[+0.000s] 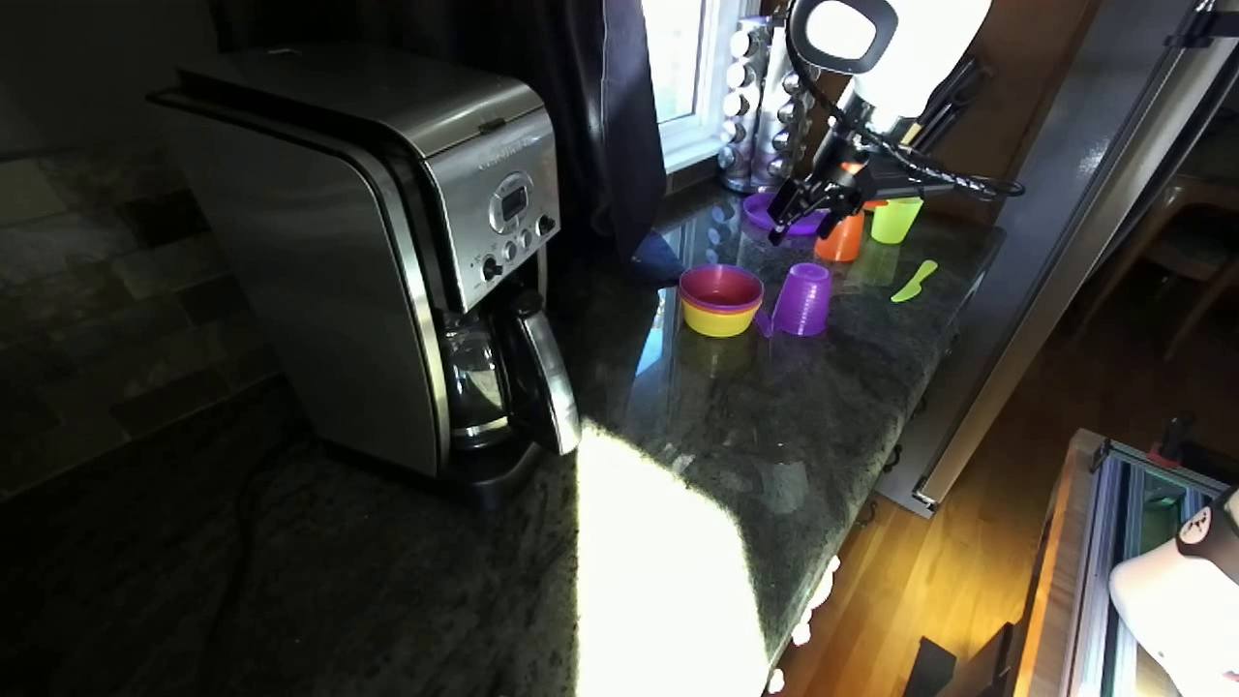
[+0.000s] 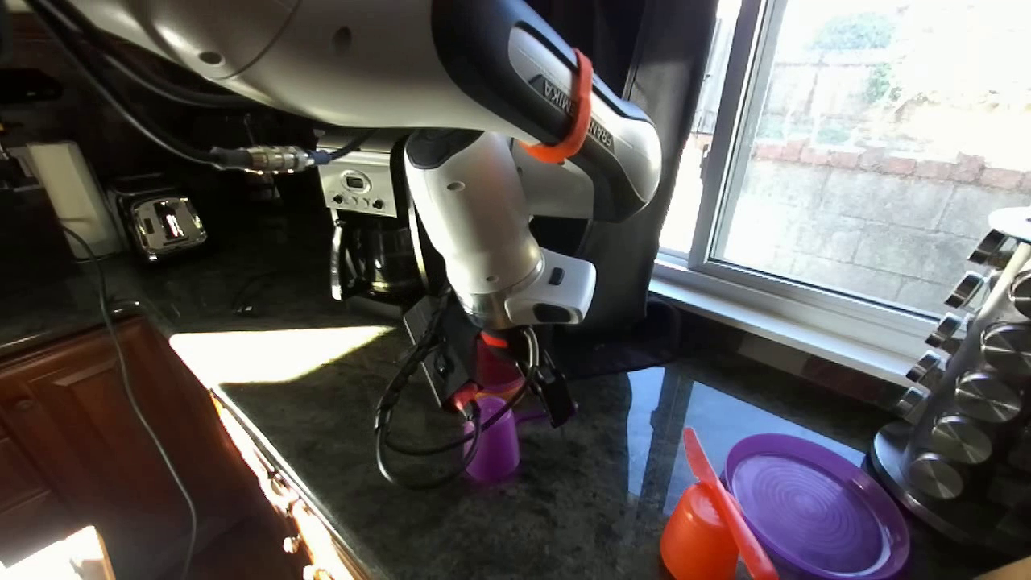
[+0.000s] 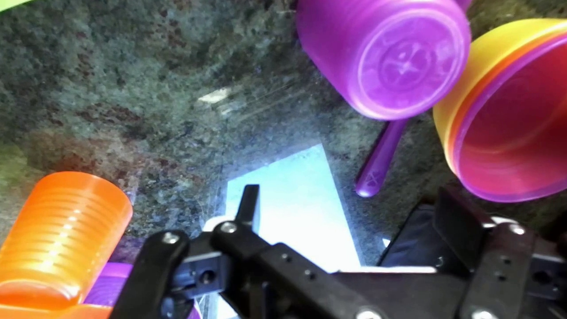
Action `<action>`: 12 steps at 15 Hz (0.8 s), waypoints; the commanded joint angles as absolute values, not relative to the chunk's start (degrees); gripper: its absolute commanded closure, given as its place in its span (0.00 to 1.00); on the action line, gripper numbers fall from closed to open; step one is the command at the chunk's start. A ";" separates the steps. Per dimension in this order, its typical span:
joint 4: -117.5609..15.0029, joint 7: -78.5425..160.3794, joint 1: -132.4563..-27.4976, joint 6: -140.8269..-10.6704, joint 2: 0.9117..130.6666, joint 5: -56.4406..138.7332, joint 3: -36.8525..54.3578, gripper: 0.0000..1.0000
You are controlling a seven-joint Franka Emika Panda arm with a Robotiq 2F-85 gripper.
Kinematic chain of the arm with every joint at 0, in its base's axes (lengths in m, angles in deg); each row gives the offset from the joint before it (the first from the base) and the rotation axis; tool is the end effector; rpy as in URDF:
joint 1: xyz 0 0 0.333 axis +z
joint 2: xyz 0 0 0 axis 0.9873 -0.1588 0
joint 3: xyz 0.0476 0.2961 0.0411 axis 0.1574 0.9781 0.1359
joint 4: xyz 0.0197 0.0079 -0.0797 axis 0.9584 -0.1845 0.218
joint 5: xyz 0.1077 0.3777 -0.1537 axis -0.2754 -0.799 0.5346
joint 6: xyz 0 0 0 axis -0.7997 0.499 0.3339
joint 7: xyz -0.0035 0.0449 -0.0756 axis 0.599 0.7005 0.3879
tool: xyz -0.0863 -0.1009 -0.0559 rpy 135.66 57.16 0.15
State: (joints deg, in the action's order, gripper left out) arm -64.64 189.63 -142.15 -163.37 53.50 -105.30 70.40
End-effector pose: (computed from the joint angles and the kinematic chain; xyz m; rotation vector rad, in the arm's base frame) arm 0.5152 -0.1451 0.2770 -3.0250 0.6182 -0.5407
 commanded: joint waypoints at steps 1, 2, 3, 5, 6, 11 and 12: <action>-59.45 191.56 -135.86 -164.98 50.34 -105.77 64.98 0.00; -57.83 191.63 -134.14 -165.49 49.55 -105.98 63.72 0.00; -55.64 190.81 -132.00 -166.59 48.53 -106.45 62.19 0.00; -51.21 190.04 -128.39 -169.53 46.14 -106.43 59.85 0.00; -48.60 189.76 -126.85 -171.53 44.66 -106.38 59.01 0.00; -34.82 188.19 -119.54 -183.98 36.70 -106.37 55.24 0.00; -32.64 188.05 -118.56 -185.47 35.29 -106.38 55.00 0.00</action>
